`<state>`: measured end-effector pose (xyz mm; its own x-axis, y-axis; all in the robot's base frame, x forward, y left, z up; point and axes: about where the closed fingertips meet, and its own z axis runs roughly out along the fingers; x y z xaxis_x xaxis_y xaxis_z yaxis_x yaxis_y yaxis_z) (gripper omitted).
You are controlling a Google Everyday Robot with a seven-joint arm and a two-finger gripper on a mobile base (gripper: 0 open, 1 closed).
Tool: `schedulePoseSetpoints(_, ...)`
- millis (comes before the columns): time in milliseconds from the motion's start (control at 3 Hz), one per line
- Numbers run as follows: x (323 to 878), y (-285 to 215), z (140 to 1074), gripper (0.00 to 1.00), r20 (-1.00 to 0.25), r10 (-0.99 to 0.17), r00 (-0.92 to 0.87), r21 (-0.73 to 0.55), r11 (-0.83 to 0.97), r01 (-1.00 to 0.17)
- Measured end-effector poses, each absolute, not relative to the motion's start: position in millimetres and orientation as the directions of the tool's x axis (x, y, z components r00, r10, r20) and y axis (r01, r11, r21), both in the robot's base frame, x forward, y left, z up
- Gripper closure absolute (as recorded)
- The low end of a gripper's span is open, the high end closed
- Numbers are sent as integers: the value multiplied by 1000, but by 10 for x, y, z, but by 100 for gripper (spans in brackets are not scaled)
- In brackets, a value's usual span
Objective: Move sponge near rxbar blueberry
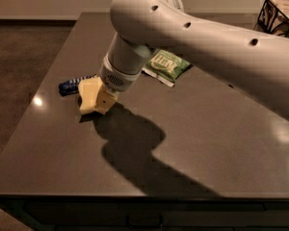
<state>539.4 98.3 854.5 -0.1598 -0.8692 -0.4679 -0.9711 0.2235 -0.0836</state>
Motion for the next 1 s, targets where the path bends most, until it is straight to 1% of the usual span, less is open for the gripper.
schedulePoseSetpoints(333,5388,995,8546,15,-468,-870,-157,-85,221,-972)
schedulePoseSetpoints(667,5379,1003,8546,0,-467,-871,-155,-85,219,-972)
schedulePoseSetpoints(1000,5379,1004,8546,0,-467,-871,-155,-85,218,-972)
